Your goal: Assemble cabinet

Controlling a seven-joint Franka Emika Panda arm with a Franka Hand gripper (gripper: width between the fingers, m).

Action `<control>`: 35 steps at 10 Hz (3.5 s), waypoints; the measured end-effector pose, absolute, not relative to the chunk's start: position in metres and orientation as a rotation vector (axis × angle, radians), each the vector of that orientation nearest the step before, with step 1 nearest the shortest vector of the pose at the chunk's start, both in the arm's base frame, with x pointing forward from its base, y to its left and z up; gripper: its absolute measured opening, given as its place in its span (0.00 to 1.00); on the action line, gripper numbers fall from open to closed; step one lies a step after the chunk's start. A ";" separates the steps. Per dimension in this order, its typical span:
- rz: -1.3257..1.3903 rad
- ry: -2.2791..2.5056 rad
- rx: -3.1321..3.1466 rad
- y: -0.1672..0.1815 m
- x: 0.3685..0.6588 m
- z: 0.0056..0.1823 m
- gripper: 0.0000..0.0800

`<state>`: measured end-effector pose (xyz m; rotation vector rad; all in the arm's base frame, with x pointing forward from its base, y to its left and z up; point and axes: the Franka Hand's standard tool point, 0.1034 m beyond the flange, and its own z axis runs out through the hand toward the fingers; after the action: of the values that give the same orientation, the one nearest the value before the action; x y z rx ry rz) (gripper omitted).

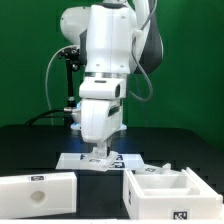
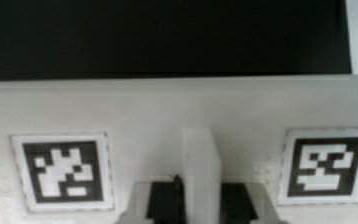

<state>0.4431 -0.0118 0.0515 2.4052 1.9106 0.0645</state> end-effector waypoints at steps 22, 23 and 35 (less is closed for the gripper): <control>0.051 2.110 2.176 0.103 0.449 0.059 0.08; 0.039 2.112 2.177 0.103 0.449 0.058 0.08; 0.009 2.141 2.129 0.110 0.460 0.058 0.08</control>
Offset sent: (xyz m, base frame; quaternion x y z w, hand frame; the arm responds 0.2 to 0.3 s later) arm -0.0071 0.0548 0.0025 -0.0819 -0.0364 -0.1244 0.9882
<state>0.4598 0.1098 0.0584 2.1290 2.1412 0.0093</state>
